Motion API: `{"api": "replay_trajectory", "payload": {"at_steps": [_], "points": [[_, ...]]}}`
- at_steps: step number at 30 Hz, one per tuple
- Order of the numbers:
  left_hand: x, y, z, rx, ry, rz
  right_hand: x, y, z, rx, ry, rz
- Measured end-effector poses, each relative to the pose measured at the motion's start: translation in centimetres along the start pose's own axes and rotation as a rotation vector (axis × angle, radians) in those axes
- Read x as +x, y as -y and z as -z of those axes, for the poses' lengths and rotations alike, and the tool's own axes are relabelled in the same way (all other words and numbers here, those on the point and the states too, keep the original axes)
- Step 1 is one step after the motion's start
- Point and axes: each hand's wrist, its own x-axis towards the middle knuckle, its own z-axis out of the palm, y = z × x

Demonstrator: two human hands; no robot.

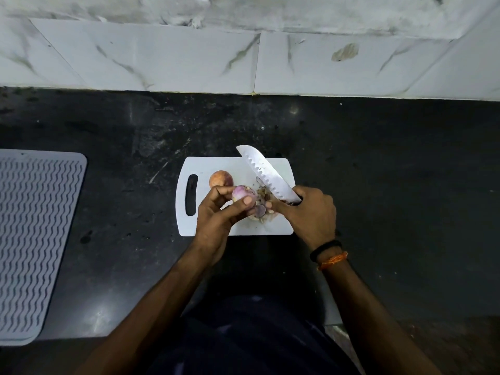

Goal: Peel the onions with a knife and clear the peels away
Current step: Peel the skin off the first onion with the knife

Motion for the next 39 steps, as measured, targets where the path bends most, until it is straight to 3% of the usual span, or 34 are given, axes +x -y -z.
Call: {"api": "replay_trajectory", "payload": {"at_steps": [9, 13, 21, 28, 35, 39], "points": [[0.7, -0.5, 0.0, -0.071, 0.073, 0.084, 0.3, 0.3, 1.5, 0.352, 0.275, -0.099], [0.4, -0.3, 0.1, -0.146, 0.068, 0.109, 0.4, 0.6, 1.9, 0.486, 0.236, -0.221], [0.3, -0.5, 0.5, -0.148, 0.053, 0.099, 0.5, -0.2, 1.2, 0.268, 0.118, -0.143], [0.0, -0.4, 0.0, -0.161, 0.052, 0.104, 0.3, -0.8, 0.5, 0.138, 0.131, -0.131], [0.4, 0.1, 0.4, -0.191, 0.076, 0.122, 0.2, -0.4, 0.8, 0.204, 0.183, -0.150], [0.4, 0.3, 0.4, -0.189, 0.079, 0.131, 0.5, 0.1, 0.8, 0.275, 0.171, -0.284]]}}
